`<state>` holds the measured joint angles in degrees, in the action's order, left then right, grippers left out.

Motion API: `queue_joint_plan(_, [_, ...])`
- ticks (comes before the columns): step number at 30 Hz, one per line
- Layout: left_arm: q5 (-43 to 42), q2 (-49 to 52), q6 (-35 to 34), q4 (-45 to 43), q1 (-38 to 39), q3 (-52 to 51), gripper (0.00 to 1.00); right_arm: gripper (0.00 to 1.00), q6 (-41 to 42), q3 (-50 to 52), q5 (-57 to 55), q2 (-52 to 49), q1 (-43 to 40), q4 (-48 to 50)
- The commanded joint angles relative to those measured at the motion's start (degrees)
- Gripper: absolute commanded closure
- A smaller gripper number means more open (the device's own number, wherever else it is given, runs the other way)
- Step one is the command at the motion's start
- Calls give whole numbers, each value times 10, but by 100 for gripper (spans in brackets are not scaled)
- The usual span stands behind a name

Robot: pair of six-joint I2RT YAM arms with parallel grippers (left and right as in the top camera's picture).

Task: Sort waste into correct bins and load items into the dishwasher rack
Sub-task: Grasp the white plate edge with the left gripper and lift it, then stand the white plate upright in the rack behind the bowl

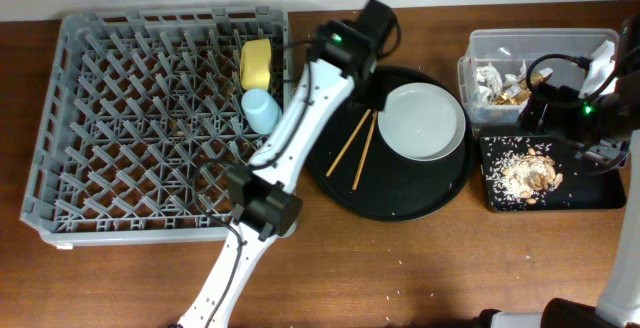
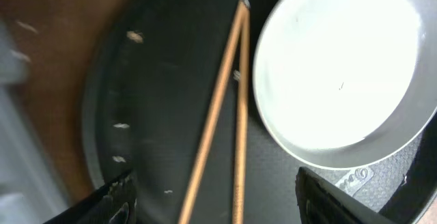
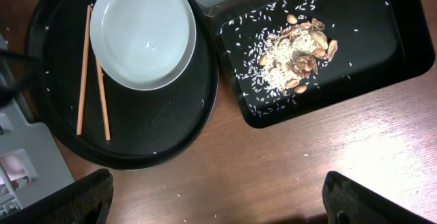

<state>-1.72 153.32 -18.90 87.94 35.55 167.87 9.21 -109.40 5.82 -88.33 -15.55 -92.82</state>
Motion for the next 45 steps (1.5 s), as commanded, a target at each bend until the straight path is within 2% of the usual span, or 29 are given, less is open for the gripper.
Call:
queue_joint_plan(1, [-19, 21, -37, -20, 23, -28, 28, 1, 1, -7, -7, -2, -2, 0])
queue_joint_plan(6, [-19, 63, -60, -33, 48, -28, 29, 2, 1, -6, -7, -2, -2, 0])
queue_joint_plan(17, [-24, 125, -102, -53, 70, -28, 47, 1, 1, -6, -7, -2, -2, 0])
queue_joint_plan(19, [-24, 126, -102, -55, 70, -28, 59, 1, 1, -7, -7, -2, -2, 0])
queue_joint_plan(20, [-24, 126, -102, -64, 70, -28, 69, 2, 1, -6, -7, -2, -2, 0])
queue_joint_plan(21, [-23, 126, -102, -70, 70, -28, 82, 2, 1, -7, -7, -2, -2, 0])
queue_joint_plan(22, [-23, 126, -102, -79, 70, -28, 99, 2, 1, -7, -7, -2, -2, 0])
queue_joint_plan(27, [-23, 125, -102, -74, 63, -28, 99, 2, 1, -7, -7, -2, -2, 0])
queue_joint_plan(30, [-15, 125, -102, -52, 43, 7, 99, 2, 1, -7, -7, -2, -2, 0])
queue_joint_plan(33, [-13, 122, -30, -6, 14, 113, 99, 2, 1, -7, -7, -2, -2, 0])
queue_joint_plan(34, [2, 91, 1, 2, 1, 120, 99, 2, 1, -6, -7, -2, -2, 0])
queue_joint_plan(38, [113, -5, 37, 18, -20, 120, 99, 2, 1, -6, -7, -2, -2, 0])
queue_joint_plan(42, [322, -87, 58, 35, -34, 120, 99, 2, 1, -7, -7, -2, -2, 0])
queue_joint_plan(45, [461, -110, 65, 47, -54, 120, 99, 2, 1, -6, -7, -2, -2, 0])
